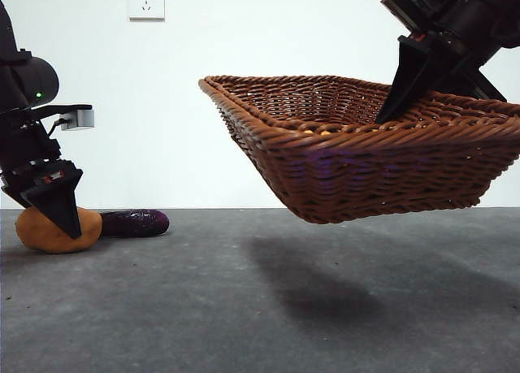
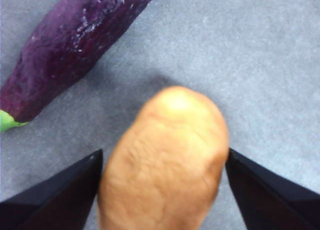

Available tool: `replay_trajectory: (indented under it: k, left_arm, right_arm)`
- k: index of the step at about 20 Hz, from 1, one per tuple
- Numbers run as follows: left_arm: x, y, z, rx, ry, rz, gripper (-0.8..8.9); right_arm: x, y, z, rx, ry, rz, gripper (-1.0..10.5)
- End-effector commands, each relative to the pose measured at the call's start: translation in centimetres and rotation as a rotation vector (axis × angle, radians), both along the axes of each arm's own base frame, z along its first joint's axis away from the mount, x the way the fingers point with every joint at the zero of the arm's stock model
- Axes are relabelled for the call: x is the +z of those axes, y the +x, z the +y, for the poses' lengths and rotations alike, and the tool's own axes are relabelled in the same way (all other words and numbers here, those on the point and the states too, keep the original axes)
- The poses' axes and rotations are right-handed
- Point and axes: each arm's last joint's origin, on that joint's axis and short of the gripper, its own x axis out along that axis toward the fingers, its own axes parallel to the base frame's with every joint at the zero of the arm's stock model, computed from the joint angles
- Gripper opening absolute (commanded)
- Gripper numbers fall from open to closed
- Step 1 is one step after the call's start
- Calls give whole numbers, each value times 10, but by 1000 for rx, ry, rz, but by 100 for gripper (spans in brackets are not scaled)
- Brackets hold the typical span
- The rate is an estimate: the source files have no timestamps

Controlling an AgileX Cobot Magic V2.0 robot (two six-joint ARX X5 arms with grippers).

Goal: Help me put the vegetables on the table into the basket

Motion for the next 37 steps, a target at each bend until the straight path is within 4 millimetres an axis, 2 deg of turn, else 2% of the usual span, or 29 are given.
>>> replay_trajectory:
  k: [1, 4, 8, 10, 12, 14, 16, 18, 20, 21, 23, 25, 27, 30, 32, 37]
  left_arm:
    - [-6, 0, 0, 8, -7, 27, 158]
    - [-6, 1, 0, 81, -38, 43, 3]
    - [0, -5, -2, 117, -96, 89, -7]
    - [20, -12, -4, 98, -184, 69, -6]
    - [53, -26, -5, 95, -219, 3, -6]
    - [92, -50, -11, 85, -271, -60, -6]
    - [135, -84, -31, 16, -310, -145, -6]
    - [170, -126, -67, -129, -325, -239, -6]
    - [181, -161, -105, -267, -281, -259, -6]
    - [181, -174, -125, -322, -239, -266, -6]
    - [179, -186, -160, -374, -246, -277, -6]
    - [171, -186, -188, -422, -290, -272, -6]
    - [153, -181, -211, -445, -286, -222, -6]
    - [116, -167, -232, -442, -189, -111, -6]
    - [100, -160, -239, -440, -157, -63, -6]
    - [85, -157, -244, -391, -149, 12, 11]
  right_arm:
    - [3, 1, 1, 11, 14, -18, -16]
    - [3, 1, 1, 11, 14, -18, -16]
    - [2, 1, 0, 4, 7, -17, -16]
    - [2, 1, 0, -13, -13, -18, -16]
    - [2, 2, -1, -31, -24, -16, -16]
    - [1, 1, -1, -41, -39, -11, -16]
    - [-2, 1, -1, -54, -62, 6, -16]
    - [-7, 4, 0, -73, -49, 41, -16]
    - [-11, 7, 1, -81, -41, 65, -16]
    - [-11, 6, 3, -69, -35, 71, -16]
    - [-13, 3, 13, -42, -33, 85, -16]
    - [-13, -1, 26, -4, -38, 87, -16]
    - [-13, -6, 37, 25, -50, 82, -16]
    - [-13, -7, 42, 21, -48, 82, -16]
    - [-13, -7, 41, 15, -47, 85, -16]
    - [-11, -4, 42, 0, -25, 61, -16]
